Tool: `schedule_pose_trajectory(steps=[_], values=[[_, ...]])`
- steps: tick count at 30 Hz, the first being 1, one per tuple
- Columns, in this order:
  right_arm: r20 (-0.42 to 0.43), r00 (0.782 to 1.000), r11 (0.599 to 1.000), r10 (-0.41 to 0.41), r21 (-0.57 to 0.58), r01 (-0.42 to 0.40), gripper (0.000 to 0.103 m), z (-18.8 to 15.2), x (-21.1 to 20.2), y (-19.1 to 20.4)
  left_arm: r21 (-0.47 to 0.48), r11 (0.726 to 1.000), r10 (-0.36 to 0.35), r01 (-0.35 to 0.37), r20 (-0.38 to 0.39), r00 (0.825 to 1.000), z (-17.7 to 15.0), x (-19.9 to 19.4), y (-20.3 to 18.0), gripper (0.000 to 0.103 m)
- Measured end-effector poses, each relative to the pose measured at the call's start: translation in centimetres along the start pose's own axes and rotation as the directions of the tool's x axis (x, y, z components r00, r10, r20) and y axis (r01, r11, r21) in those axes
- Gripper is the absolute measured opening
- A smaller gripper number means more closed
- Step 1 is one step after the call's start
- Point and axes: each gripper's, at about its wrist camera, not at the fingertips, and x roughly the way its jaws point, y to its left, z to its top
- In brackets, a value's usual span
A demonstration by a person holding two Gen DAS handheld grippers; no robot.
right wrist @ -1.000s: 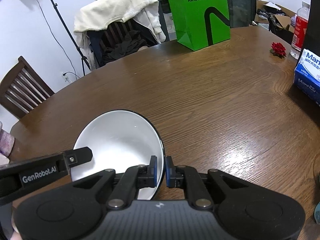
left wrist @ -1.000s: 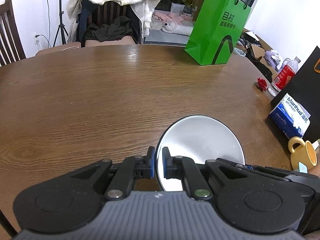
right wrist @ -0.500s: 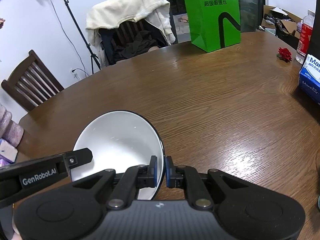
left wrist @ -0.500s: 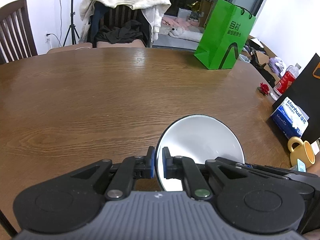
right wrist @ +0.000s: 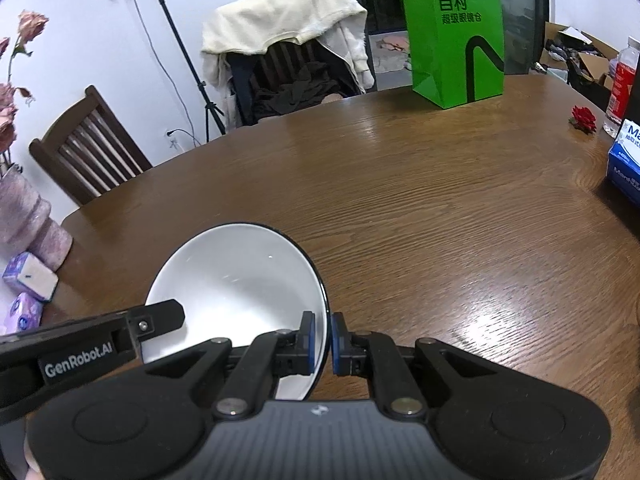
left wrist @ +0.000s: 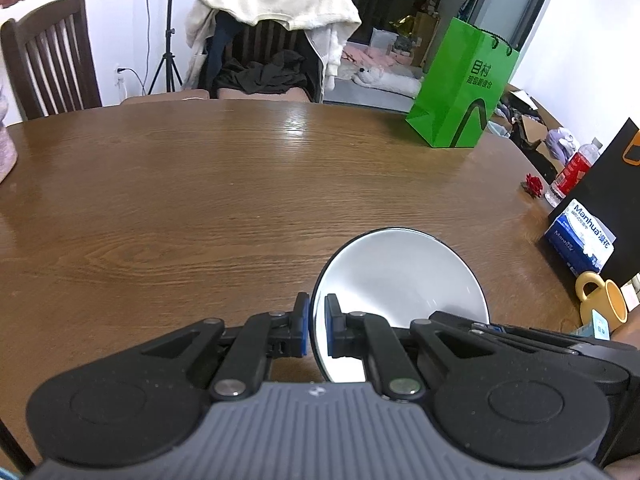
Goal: Organize plates and bowls
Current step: 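Carry the held white bowl toward the blue bowl with both grippers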
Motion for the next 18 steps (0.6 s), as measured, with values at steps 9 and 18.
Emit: schedule_pose_trajectory(steps=[9,18], values=[[0.007,1.0,0.999,0.019,-0.031,-0.019,0.008,-1.8,-2.0,2.6,-0.018,1.0,0.017,-0.017,0.02,1.0,-1.6,-3.1,1.9,0.008],[0.019,0.999,0.997,0.044,-0.057,-0.043,0.008,-3.7,-4.0,5.5,-0.041,0.999,0.038,-0.036,0.041,0.998,-3.3,-6.3,4.2,0.008]])
